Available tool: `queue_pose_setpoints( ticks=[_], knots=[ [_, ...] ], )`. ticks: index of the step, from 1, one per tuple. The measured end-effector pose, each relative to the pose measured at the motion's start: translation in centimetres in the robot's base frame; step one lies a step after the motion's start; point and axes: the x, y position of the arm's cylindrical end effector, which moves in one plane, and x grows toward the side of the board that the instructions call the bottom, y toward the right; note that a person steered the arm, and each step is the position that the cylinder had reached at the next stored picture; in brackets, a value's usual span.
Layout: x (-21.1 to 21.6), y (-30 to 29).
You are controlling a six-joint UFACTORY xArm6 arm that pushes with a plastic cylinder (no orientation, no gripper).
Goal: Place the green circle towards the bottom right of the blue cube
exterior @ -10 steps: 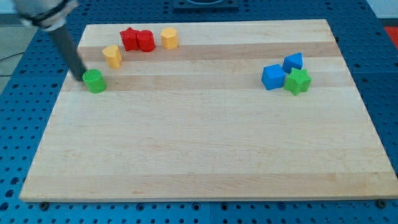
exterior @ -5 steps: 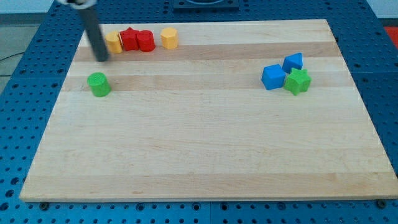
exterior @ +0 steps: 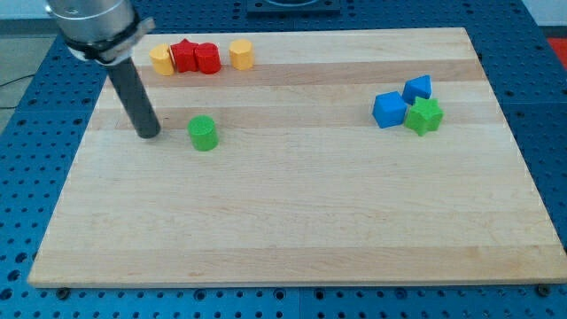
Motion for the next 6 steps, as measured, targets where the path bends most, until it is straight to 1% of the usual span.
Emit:
queue_pose_setpoints(
  ticks=[1, 2, 3, 4, 5, 6],
  knots=[
    [-0.1, 11.7],
    [0.1, 14.6],
    [1.1, 10.2],
    [3.2, 16.4],
    [3.6, 22.2],
    [6.4, 21.9]
  ],
)
